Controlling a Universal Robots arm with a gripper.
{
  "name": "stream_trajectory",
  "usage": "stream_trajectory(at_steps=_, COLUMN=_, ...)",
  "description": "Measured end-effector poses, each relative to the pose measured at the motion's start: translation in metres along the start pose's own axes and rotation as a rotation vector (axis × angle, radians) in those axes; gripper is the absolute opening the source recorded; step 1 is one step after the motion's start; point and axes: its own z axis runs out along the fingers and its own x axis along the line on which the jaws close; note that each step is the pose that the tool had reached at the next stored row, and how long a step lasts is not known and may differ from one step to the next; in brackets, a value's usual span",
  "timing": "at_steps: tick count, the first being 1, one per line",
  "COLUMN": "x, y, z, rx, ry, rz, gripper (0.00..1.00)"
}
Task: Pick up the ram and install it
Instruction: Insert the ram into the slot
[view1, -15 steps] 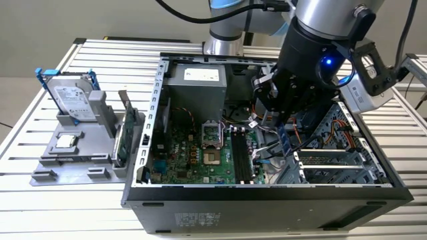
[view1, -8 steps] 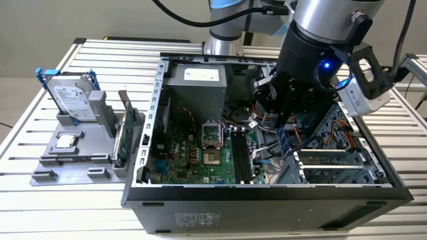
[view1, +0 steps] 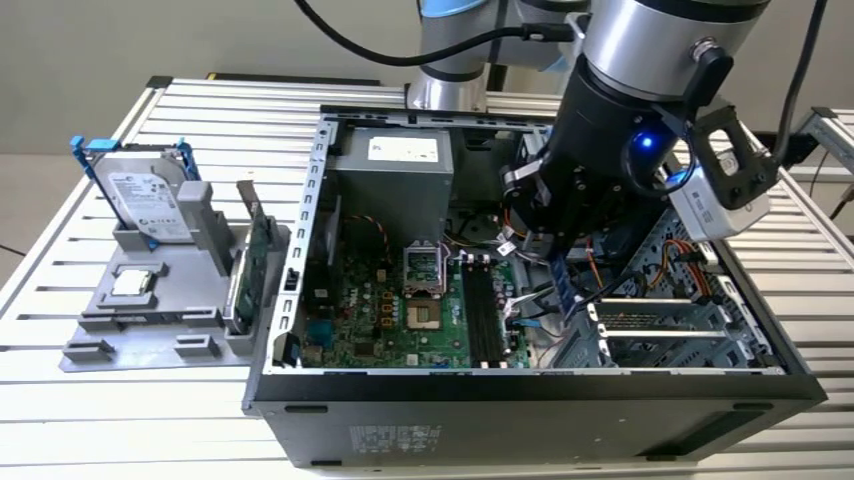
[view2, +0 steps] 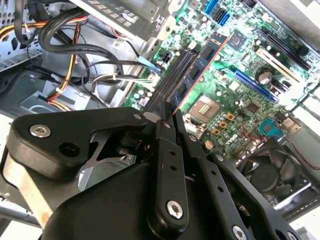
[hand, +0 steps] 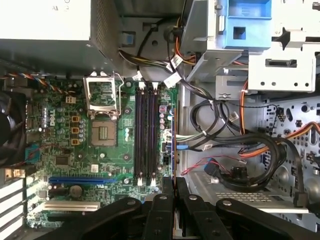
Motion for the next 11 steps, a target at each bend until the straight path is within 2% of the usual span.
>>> stream_trajectory(at_steps=11, x=0.0001, y=-0.0002, z=0.0041, rx=-0.0005, ry=0.0, rz=0.0, gripper=0.0)
